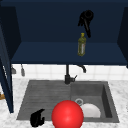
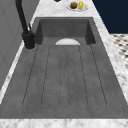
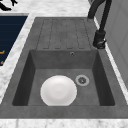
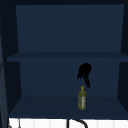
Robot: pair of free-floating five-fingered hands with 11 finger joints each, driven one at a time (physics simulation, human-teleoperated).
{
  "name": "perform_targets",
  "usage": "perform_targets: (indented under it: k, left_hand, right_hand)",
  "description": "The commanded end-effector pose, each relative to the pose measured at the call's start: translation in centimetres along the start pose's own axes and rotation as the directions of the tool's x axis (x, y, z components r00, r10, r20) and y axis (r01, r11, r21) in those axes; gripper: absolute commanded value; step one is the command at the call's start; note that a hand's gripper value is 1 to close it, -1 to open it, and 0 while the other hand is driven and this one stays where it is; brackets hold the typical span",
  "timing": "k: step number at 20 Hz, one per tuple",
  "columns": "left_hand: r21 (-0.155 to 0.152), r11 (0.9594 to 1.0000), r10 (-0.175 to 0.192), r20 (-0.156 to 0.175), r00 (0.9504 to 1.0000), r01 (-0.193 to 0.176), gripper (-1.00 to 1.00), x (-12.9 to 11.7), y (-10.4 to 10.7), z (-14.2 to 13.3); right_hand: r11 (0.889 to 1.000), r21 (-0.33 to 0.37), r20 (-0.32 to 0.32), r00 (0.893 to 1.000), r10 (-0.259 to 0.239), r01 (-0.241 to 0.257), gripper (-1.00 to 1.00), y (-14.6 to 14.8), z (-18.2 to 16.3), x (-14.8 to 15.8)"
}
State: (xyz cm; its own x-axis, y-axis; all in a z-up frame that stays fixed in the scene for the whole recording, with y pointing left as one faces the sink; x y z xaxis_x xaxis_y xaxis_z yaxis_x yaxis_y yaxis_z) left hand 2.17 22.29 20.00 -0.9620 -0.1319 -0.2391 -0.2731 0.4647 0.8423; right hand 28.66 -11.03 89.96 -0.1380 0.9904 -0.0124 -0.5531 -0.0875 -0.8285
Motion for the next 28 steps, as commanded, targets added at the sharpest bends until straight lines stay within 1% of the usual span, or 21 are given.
perform_targets:
  k: [1,7,15,21,28]
  left_hand:
    - [0.000,1.0000,0.000,0.000,1.0000,0.000,0.00,0.0,0.0,0.0]
    - [0.000,1.0000,0.000,0.000,1.0000,0.000,0.00,0.0,0.0,0.0]
    - [0.000,1.0000,0.000,0.000,1.0000,0.000,0.00,0.0,0.0,0.0]
    - [0.000,1.0000,0.000,0.000,1.0000,0.000,0.00,0.0,0.0,0.0]
    - [0.000,1.0000,0.000,0.000,1.0000,0.000,0.00,0.0,0.0,0.0]
  right_hand:
    - [1.000,0.008,0.001,1.000,-0.001,0.001,-1.00,0.3,-2.1,-0.2]
    - [1.000,0.030,0.010,1.000,0.002,-0.002,-1.00,0.3,-4.1,-0.7]
    - [0.996,0.093,0.019,1.000,-0.005,0.003,-1.00,-0.5,-7.8,-0.9]
    - [0.994,0.108,0.008,1.000,-0.015,0.014,-1.00,0.0,-9.1,-1.0]
    - [0.987,0.158,0.001,1.000,-0.018,0.017,-1.00,0.4,-10.6,-0.7]
